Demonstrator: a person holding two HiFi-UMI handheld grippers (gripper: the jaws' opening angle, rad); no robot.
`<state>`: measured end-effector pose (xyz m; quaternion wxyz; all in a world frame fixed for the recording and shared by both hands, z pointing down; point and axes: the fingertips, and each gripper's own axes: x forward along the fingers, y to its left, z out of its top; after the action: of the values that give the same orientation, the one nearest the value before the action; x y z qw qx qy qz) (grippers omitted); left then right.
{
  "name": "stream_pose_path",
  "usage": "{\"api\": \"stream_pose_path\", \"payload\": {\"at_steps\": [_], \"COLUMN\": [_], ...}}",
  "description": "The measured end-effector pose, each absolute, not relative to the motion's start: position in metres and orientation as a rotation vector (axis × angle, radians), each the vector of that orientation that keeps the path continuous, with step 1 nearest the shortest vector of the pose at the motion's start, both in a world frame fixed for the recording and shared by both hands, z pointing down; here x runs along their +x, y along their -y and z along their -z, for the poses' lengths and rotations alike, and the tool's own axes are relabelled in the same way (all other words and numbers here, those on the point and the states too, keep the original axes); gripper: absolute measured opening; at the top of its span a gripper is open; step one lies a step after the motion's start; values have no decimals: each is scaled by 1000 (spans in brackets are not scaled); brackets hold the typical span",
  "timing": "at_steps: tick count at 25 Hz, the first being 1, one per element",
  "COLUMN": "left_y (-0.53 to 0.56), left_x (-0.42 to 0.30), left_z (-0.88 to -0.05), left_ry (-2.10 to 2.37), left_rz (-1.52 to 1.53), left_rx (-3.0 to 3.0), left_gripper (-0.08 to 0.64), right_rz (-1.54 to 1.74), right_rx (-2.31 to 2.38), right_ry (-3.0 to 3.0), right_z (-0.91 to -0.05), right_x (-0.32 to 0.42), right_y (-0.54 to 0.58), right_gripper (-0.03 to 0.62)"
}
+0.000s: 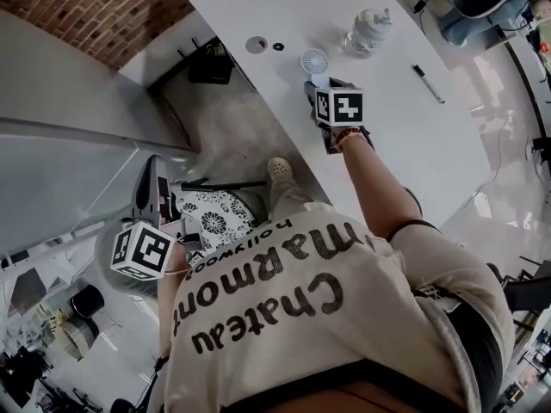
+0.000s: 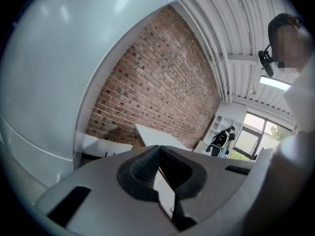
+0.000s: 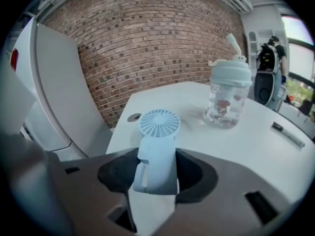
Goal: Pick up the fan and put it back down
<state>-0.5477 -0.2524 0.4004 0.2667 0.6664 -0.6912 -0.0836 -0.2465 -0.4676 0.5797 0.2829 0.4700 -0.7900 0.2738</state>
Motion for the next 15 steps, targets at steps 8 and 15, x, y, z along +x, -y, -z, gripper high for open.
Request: {"api": "stream_pose_path", "payload": {"at_steps": [8, 15], "left_y": [241, 217], "left_x": [-514, -486], "left_z": [-392, -379], "left_ry": [1772, 1716], "left_rz": [250, 288], "left_rx": [1905, 1990], "left_gripper": [0, 0], "right_rz": [-747, -685], "right_rx": [1284, 1316], "right_ry": [2155, 2256], "right_z": [-550, -497], "right_x": [-231, -220], "right_y": [418, 377], "right_gripper": [221, 221]}}
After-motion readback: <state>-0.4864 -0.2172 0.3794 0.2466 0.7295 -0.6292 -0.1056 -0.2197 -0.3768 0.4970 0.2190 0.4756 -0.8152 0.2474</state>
